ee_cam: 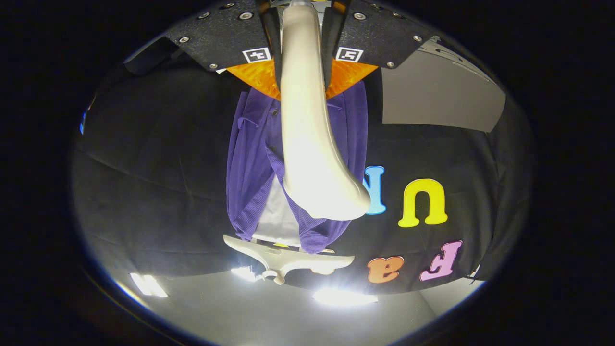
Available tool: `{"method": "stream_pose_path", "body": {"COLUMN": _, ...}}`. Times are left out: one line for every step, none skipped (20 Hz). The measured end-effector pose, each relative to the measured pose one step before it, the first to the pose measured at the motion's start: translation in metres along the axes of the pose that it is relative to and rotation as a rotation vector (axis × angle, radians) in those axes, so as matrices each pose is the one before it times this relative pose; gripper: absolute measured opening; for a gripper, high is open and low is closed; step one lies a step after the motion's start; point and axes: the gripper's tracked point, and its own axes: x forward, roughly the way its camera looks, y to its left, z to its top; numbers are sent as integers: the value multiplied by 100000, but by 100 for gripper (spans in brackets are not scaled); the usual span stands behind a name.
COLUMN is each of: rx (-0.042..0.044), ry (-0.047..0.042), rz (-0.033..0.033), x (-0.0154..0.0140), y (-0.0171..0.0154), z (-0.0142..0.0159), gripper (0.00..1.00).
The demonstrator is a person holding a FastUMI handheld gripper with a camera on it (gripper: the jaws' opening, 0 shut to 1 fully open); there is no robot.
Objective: Iron the clothes twice with a garment steamer, once on the left side and once on the right side.
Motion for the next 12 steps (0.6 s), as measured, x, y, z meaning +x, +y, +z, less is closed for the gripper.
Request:
{"method": "stream_pose_path", "body": {"rx": -85, "ry": -411, "rz": -1211, "x": 401, "y": 8, "z": 392, "gripper": 35}}
{"method": "stream_pose_path", "body": {"rx": 404, "ry": -465, "rz": -1577, "x": 441, "y": -119, "z": 508, "gripper": 34}}
{"method": "stream_pose_path", "body": {"rx": 138, "ry": -545, "rz": -1470, "x": 373, "y": 47, "z": 490, "gripper": 34}}
{"method": "stream_pose_path", "body": {"rx": 441, "ry": -521, "rz": -1384, "x": 436, "y": 97, "z": 381, "gripper": 34}}
{"method": "stream_pose_path", "body": {"rx": 141, "ry": -475, "rz": -1146, "x": 327, "y": 107, "z": 401, "gripper": 34}}
{"method": "stream_pose_path", "body": {"rx": 447, "ry": -696, "rz": -1471, "x": 340, "y": -66, "z": 409, "gripper": 35}}
{"method": "stream_pose_path", "body": {"rx": 86, "ry": -864, "rz": -1741, "x": 406, "y": 88, "z": 477, "gripper": 35}}
{"method": "stream_pose_path", "body": {"rx": 424, "ry": -984, "rz": -1949, "x": 446, "y": -12, "z": 390, "gripper": 35}}
{"method": "stream_pose_path", "body": {"rx": 11, "ry": -821, "rz": -1612, "x": 453, "y": 197, "z": 329, "gripper": 35}}
{"method": "stream_pose_path", "body": {"rx": -173, "ry": -664, "rz": -1523, "x": 465, "y": 68, "z": 120, "gripper": 35}}
{"method": "stream_pose_path", "body": {"rx": -885, "ry": -91, "rz": -1389, "x": 643, "y": 171, "z": 151, "gripper": 35}}
{"method": "stream_pose_path", "body": {"rx": -722, "ry": 465, "rz": -1126, "x": 557, "y": 4, "z": 60, "gripper": 34}}
